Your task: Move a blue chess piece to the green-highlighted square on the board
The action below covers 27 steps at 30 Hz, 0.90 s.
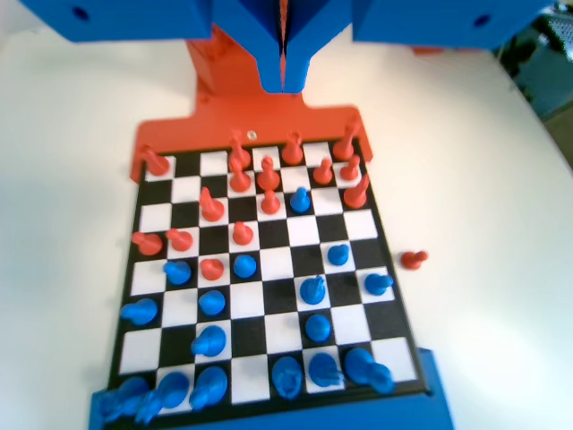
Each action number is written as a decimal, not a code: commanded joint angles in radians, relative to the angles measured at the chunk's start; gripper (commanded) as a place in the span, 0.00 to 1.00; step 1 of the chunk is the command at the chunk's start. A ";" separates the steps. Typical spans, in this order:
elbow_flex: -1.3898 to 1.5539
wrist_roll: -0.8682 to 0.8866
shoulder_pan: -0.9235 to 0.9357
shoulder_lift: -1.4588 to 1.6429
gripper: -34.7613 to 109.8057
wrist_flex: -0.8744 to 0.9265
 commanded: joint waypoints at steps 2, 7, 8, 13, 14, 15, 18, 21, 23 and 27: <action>-0.075 -0.043 -0.025 0.222 0.25 0.135; -0.046 -0.058 -0.057 0.367 0.25 0.201; -0.034 -0.064 -0.061 0.397 0.25 0.213; 0.049 -0.109 -0.087 0.566 0.25 0.259; 0.077 -0.120 -0.094 0.607 0.25 0.262; 0.101 -0.130 -0.098 0.643 0.25 0.264; 0.179 -0.176 -0.115 0.765 0.25 0.291; 0.236 -0.201 -0.123 0.853 0.25 0.299; 0.272 -0.209 -0.130 0.897 0.25 0.304; 0.324 -0.209 -0.146 0.962 0.25 0.301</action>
